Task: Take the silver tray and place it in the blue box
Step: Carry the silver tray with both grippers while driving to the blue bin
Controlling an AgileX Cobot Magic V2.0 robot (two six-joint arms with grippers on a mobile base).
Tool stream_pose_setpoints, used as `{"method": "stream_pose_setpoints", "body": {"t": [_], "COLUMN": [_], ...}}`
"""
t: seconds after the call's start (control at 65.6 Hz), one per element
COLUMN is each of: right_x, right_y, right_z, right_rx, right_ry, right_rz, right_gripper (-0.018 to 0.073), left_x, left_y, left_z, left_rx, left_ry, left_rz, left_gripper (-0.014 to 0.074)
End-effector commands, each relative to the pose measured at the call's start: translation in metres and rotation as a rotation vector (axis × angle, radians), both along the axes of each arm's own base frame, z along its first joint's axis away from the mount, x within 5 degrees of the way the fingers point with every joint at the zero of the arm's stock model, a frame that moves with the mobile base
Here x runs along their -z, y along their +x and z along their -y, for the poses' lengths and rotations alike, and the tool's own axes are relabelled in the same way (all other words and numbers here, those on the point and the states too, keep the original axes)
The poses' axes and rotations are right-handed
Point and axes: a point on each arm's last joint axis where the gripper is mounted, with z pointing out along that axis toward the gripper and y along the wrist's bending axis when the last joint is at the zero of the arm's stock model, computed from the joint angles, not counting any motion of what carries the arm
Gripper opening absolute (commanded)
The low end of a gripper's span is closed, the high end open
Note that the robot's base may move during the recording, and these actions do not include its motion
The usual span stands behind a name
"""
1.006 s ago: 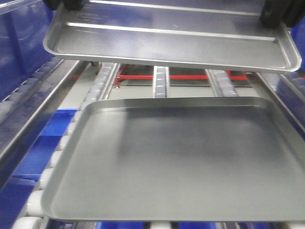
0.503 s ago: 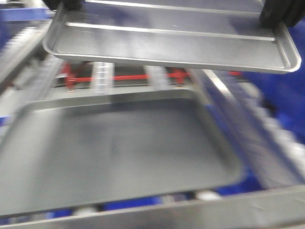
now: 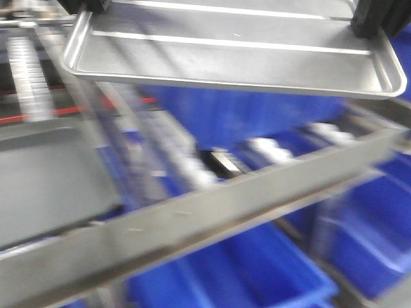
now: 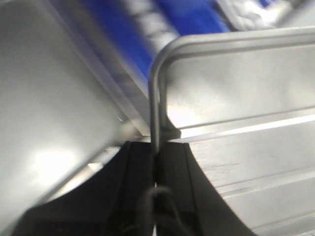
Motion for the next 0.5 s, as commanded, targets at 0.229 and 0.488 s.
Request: {"method": "stream_pose_setpoints", "body": {"t": [0.229,0.488], "right_x": [-0.0231,-0.0231], "right_y": [-0.0022,-0.0022], "right_z": [0.0039,0.0039], "right_rx": [-0.014,-0.014], "right_ry": [0.018,0.018], "right_rz": [0.117,0.117], "right_gripper": [0.0057,0.0057], "left_x": [-0.0208,-0.0208], "left_y": [-0.0043,-0.0043], "left_z": [-0.0036,-0.0036], "left_rx": [0.023,0.023], "left_ry": [-0.041,-0.041], "left_rz": [0.082,0.082], "left_gripper": [-0.0098,-0.0098]}}
